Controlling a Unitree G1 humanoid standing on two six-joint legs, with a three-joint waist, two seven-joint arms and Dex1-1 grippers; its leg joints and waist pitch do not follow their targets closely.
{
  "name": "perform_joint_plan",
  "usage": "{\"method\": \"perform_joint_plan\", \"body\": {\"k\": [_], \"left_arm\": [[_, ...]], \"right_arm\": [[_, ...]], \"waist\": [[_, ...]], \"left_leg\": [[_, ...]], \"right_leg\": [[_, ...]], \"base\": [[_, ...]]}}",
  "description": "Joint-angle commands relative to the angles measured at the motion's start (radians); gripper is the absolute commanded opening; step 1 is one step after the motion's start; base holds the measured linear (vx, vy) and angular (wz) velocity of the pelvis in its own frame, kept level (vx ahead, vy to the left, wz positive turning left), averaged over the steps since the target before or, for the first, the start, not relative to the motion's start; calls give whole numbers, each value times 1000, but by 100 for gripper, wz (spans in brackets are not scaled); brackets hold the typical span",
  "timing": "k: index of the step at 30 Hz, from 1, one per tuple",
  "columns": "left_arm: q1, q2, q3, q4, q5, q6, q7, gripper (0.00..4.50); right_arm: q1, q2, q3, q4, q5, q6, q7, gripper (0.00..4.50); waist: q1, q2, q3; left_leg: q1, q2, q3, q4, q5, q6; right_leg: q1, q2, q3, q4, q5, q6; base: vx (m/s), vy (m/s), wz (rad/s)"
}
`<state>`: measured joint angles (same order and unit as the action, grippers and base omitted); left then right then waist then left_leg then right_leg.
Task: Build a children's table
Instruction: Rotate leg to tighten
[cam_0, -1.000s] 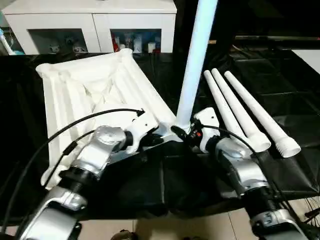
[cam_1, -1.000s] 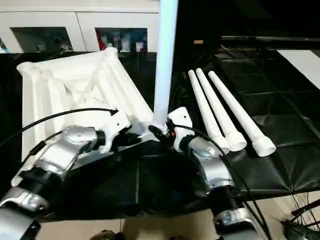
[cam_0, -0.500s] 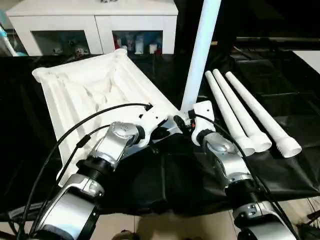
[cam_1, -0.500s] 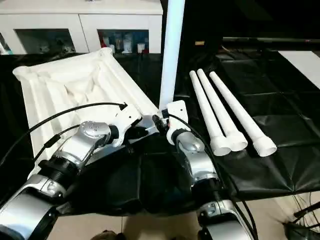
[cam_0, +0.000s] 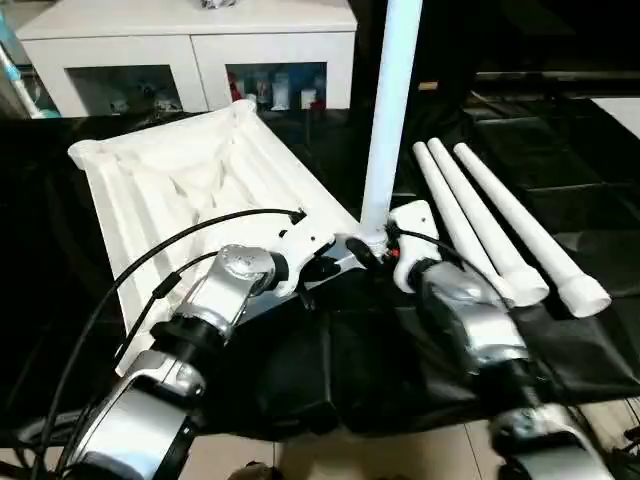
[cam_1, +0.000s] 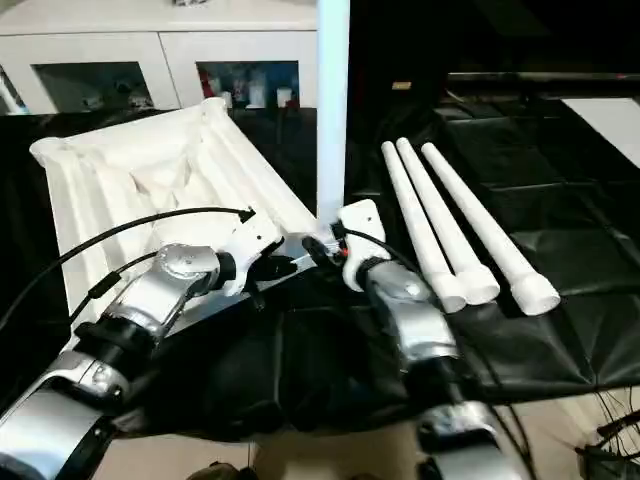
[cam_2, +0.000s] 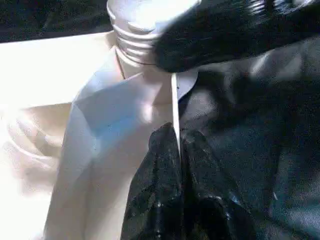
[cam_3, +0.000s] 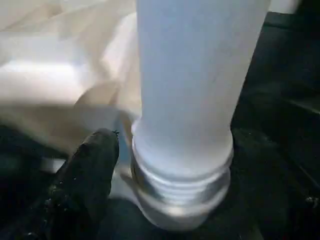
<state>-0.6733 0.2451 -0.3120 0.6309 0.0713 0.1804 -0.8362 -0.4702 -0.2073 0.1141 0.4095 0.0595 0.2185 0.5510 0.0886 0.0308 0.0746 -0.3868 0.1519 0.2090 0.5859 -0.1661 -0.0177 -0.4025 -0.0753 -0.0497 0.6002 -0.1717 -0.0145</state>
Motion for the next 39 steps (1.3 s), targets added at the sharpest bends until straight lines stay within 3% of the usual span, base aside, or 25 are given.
{"method": "perform_joint_plan", "body": {"k": [1,4,6,10,13,16,17,26,39], "left_arm": [[21,26,-34,-10,19,-42,-44,0],[52,70,-29,-51,-10,-115,-131,0],[57,75,-27,-58,-14,-128,-140,0],[72,125,-23,-104,-26,-134,-196,0],[72,134,-17,-104,-26,-137,-200,0],[70,138,-15,-100,-26,-142,-208,0],[71,140,-15,-100,-27,-143,-213,0],[78,138,-16,-112,-32,-137,-225,0],[70,133,-18,-101,-30,-138,-225,0]], "right_arm": [[26,-27,54,-52,23,-22,126,366],[60,-91,62,-88,30,-44,213,366],[63,-97,60,-93,31,-45,222,366],[59,-129,43,-78,39,-76,261,366],[51,-132,32,-69,51,-84,265,366],[39,-130,23,-51,53,-98,259,366],[33,-128,21,-40,51,-101,255,366],[12,-97,24,-6,70,-143,282,366],[-33,-76,37,90,35,-209,263,366]], "waist": [[1,-1,-83],[3,-2,-78],[0,0,-74],[-2,-1,-71],[-1,0,-73],[-1,-3,-75],[1,1,-75],[0,-1,-76],[0,-2,-79]], "left_leg": [[20,79,-44,-61,-211,66],[20,81,-44,-63,-223,74],[26,84,-45,-67,-271,55],[29,87,-49,-74,-317,21],[31,86,-46,-73,-307,16],[26,84,-45,-70,-278,28],[25,83,-45,-69,-269,31],[23,84,-45,-68,-261,40],[24,84,-43,-66,-247,39]], "right_leg": [[50,-86,49,-63,-82,-231],[49,-88,45,-68,-144,-236],[42,-86,45,-78,-249,-226],[37,-88,46,-81,-318,-207],[34,-85,47,-76,-270,-216],[39,-87,47,-72,-230,-228],[39,-87,46,-71,-225,-230],[41,-86,44,-69,-212,-237],[42,-86,44,-66,-200,-242]], "base": [[0,0,0],[0,0,0],[0,0,0],[0,0,0],[0,0,0],[0,0,0],[0,0,0],[0,0,0],[0,0,0]]}}
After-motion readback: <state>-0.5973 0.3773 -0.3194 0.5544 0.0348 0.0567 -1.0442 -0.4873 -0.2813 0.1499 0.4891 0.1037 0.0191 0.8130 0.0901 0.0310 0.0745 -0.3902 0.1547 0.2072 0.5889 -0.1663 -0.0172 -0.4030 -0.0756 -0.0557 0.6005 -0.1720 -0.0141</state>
